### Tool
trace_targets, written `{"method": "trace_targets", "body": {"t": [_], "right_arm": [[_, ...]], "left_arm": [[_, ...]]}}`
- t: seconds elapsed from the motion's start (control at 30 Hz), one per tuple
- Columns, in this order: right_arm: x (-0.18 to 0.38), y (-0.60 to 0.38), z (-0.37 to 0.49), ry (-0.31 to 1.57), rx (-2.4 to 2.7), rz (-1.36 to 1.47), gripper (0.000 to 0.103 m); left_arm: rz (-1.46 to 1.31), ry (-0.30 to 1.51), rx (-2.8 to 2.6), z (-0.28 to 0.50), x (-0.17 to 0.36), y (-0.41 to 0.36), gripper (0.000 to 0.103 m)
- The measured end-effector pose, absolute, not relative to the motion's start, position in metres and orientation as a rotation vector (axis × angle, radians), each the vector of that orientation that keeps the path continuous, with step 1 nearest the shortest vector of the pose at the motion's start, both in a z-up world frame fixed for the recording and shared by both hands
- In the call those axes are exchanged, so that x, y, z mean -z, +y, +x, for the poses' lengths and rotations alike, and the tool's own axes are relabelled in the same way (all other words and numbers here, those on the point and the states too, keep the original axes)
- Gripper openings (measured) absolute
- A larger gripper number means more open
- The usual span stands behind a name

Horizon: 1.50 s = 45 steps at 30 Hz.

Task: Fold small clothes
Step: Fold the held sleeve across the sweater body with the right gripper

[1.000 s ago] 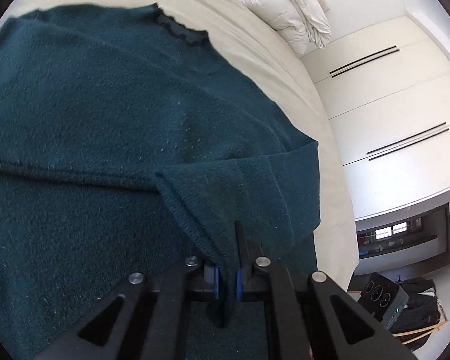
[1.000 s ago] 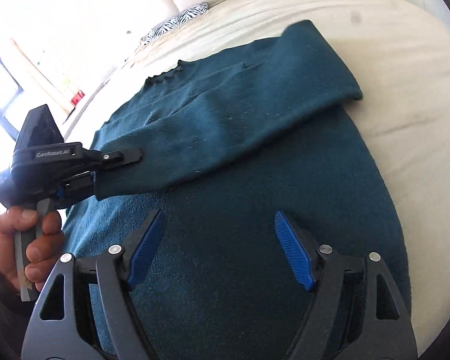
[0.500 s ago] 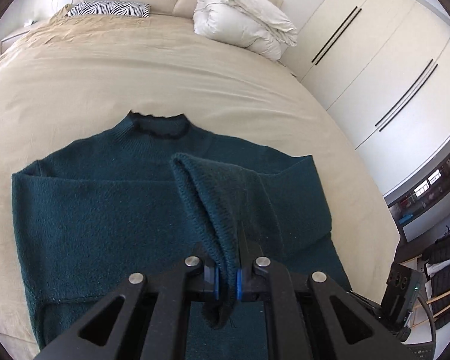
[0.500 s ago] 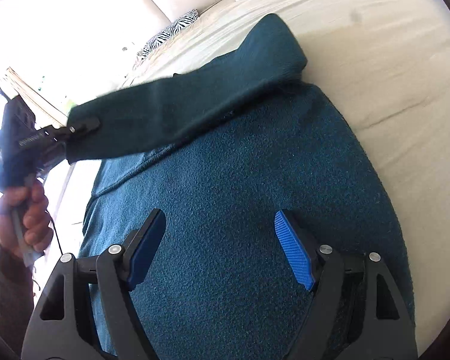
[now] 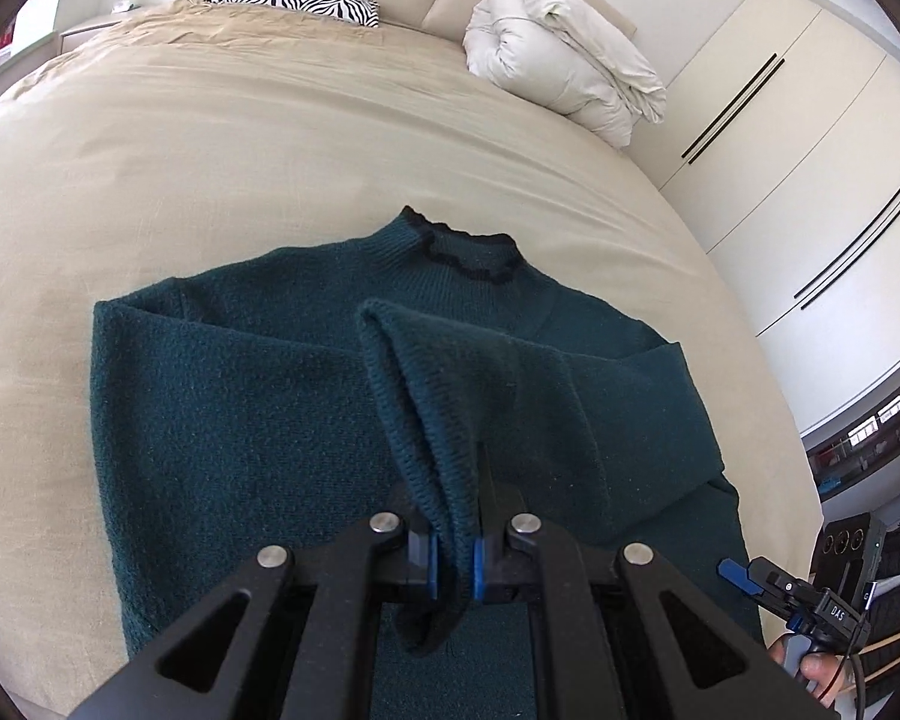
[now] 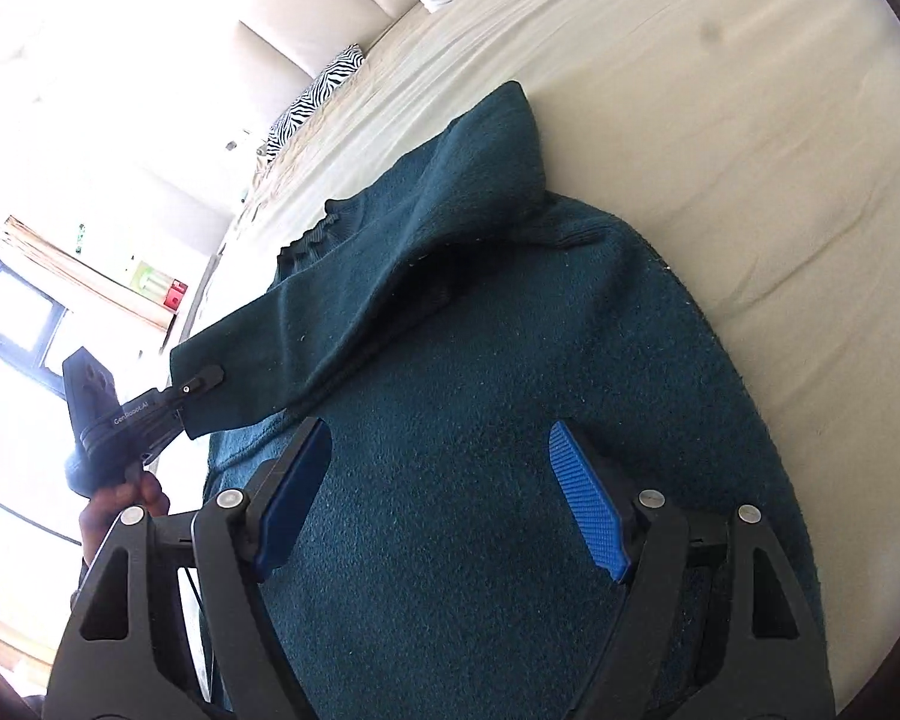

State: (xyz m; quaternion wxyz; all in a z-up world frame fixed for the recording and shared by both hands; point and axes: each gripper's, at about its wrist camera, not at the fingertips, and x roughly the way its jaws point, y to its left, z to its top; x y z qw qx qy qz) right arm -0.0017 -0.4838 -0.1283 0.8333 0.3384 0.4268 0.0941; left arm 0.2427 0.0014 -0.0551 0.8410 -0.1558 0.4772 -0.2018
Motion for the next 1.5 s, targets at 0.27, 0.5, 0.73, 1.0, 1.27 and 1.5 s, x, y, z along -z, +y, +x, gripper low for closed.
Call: {"method": "trace_targets", "body": {"t": [0.27, 0.5, 0.73, 1.0, 1.27, 1.5], "right_arm": [[0.13, -0.504, 0.027, 0.844, -0.233, 0.96, 0.075], [0.146, -0.53, 0.082, 0.763, -0.175, 1.187, 0.075], [0.147, -0.558, 0.068, 0.624, -0.125, 1.298, 0.073], [0.118, -0.557, 0.04, 0.664, -0.16, 1.212, 0.076], [0.078, -0.569, 0.105, 0.717, -0.298, 1.084, 0.076], [0.11, -0.578, 0.194, 0.774, -0.357, 1.176, 0.076]], "left_arm": [[-0.414, 1.074, 0.395, 0.253, 0.092, 0.015, 0.009], [-0.419, 1.077, 0.419, 0.256, 0.093, 0.019, 0.009], [-0.427, 1.07, 0.433, 0.255, 0.095, 0.019, 0.009], [-0.436, 1.068, 0.461, 0.252, 0.096, 0.024, 0.014], [-0.485, 1.041, 0.486, 0.251, 0.107, 0.03, 0.015], [-0.642, 1.034, 0.545, 0.257, 0.126, 0.049, 0.014]]}}
